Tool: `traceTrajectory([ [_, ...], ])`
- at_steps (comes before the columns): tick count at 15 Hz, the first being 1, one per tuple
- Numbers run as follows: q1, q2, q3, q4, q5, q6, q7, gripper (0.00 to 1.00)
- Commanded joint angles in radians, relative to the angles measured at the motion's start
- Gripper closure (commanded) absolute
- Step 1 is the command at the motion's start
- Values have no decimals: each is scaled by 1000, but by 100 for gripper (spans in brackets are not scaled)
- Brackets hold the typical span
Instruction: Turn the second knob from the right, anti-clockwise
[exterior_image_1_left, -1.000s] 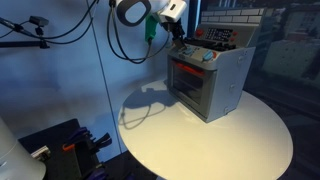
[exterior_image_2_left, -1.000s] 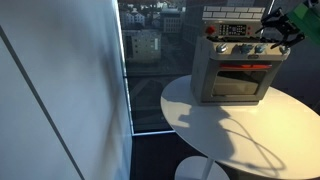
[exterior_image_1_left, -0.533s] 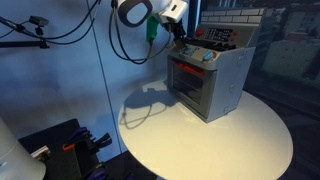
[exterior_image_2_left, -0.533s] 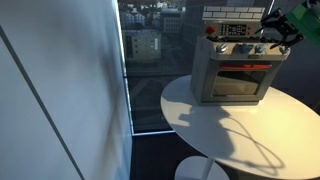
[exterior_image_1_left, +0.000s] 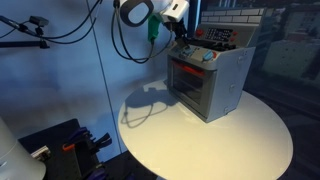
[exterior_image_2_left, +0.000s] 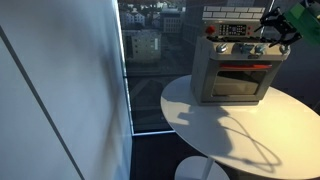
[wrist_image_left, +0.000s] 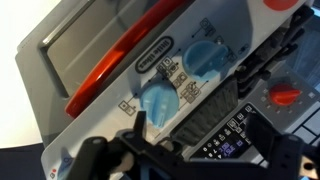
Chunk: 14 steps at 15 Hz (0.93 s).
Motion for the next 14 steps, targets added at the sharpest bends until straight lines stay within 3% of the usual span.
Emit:
traceTrajectory([
  [1, -12, 21, 16, 37, 42, 10, -36, 0],
  [14, -17, 43, 21, 62, 59, 8, -36, 0],
])
